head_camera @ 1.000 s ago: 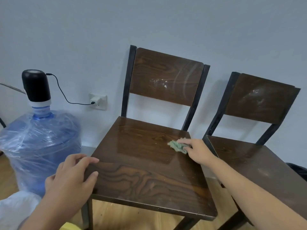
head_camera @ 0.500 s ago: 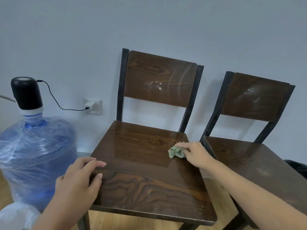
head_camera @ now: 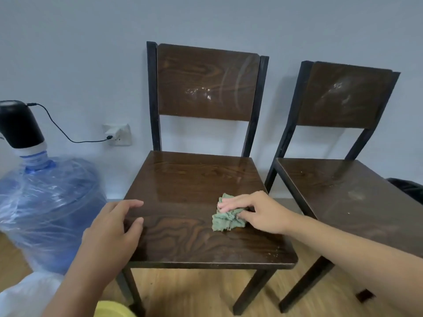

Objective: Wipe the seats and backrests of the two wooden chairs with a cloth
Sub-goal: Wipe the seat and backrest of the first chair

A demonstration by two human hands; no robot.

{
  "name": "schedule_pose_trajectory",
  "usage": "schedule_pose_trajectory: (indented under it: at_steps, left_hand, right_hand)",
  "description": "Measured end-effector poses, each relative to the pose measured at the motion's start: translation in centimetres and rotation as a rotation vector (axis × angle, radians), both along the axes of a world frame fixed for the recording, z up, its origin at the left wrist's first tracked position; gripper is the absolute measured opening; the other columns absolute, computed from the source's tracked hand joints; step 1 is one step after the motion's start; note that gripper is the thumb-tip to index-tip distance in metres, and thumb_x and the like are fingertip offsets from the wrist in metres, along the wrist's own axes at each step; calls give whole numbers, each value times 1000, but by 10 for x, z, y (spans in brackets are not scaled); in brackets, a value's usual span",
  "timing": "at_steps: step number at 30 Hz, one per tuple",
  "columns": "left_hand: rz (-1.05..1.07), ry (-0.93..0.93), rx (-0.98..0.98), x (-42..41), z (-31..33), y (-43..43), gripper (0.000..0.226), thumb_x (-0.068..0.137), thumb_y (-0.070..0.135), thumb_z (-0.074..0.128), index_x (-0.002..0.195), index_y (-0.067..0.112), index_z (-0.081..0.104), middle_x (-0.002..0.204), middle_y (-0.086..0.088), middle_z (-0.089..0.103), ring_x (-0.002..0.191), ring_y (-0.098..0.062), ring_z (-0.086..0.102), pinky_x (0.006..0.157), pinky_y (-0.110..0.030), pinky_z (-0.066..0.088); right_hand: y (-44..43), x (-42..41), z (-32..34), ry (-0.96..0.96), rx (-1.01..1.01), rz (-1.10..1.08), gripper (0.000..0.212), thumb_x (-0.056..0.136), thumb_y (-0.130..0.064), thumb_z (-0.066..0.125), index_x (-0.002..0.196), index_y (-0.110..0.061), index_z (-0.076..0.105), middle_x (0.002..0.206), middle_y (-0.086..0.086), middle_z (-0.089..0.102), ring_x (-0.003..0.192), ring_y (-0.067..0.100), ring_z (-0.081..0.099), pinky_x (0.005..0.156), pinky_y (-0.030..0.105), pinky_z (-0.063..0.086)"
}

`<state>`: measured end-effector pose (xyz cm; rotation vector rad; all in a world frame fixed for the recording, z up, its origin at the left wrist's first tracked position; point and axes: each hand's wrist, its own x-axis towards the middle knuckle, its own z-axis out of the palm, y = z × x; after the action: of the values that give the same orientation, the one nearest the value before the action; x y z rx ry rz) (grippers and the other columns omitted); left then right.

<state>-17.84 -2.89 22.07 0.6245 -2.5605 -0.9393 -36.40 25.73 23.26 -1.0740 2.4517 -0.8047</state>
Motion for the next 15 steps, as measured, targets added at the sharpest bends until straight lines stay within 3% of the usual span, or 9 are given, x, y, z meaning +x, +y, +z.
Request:
schedule_pose_trajectory:
  at_steps: [3, 8, 13, 15]
  left_hand:
    - [-66, -40, -43, -7, 6, 2, 35, 95, 33, 64, 130, 36, 61, 117, 13, 56, 103, -8, 57, 102, -53, 51]
    - [-210, -64, -99, -11, 26, 13, 37, 95, 38, 65, 132, 40, 58, 134, 14, 54, 121, -11, 56, 110, -49, 47]
    - [-375, -54, -101, -24, 37, 8, 41, 92, 44, 68, 131, 43, 57, 135, 22, 52, 124, -4, 54, 109, -33, 49]
    - [-408, -61, -135, -38, 48, -4, 42, 92, 46, 68, 132, 41, 57, 134, 23, 52, 124, -1, 52, 108, -25, 45]
  right_hand:
    - [38, 36, 8, -57, 41, 15, 51, 98, 7, 56, 118, -35, 76, 136, -22, 66, 134, -14, 48, 117, 17, 36]
    - [81, 65, 19, -50, 73, 14, 51, 97, 11, 56, 117, -31, 78, 133, -20, 68, 133, -11, 51, 116, 19, 41]
    - [96, 72, 37, -82, 163, 5, 47, 98, 6, 59, 111, -34, 80, 128, -23, 71, 128, -13, 55, 117, 19, 39]
    - [95, 71, 55, -156, 170, -47, 45, 100, 4, 57, 107, -33, 82, 122, -19, 75, 121, -7, 63, 110, 20, 48]
